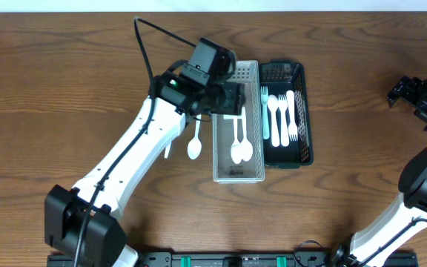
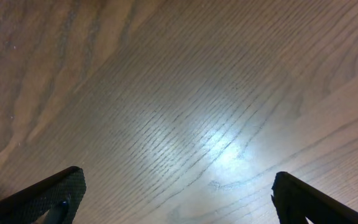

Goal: Pack container
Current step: 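Lift the spoon and drop it into the grey basket, then move the left gripper to the third white spoon and grasp it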

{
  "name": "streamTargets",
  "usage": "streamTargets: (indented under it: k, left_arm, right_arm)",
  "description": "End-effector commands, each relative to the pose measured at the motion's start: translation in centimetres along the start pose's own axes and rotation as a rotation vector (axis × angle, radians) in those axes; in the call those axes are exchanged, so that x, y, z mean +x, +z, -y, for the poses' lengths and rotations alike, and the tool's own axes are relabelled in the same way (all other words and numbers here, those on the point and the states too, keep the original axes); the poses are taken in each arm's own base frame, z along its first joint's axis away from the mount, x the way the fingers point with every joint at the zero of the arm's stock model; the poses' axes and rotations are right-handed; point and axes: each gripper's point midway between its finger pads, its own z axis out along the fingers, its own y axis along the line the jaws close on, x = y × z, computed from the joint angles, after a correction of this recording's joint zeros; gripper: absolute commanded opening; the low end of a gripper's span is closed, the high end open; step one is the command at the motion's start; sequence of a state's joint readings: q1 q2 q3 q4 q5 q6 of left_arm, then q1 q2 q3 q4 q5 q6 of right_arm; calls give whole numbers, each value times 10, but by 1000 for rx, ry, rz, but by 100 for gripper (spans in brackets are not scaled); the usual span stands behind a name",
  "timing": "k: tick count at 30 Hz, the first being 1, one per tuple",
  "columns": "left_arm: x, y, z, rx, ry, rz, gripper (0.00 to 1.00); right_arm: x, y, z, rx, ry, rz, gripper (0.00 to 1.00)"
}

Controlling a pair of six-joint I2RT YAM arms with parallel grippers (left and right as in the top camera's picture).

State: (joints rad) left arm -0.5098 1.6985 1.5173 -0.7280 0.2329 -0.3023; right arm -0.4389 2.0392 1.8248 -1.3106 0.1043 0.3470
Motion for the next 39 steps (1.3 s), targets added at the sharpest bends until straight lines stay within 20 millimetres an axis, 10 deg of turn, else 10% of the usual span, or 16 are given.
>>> streamTargets:
  k: [1,6,12,39]
  left_arm:
    - [-18,-12,-65,-242,36,60,70]
    - [3,-32,-157,-529,8,-59,75]
    - [47,-30,-203,-586,-84,-213,80]
    - [101,61,-200,-369,-131,-432,80]
  right_arm:
    - [0,-2,-2,0,-17,9,99]
    - [0,-2,-2,0,-17,9,99]
    - [0,-2,-2,0,-17,9,99]
    - [0,-2,-2,0,-17,9,99]
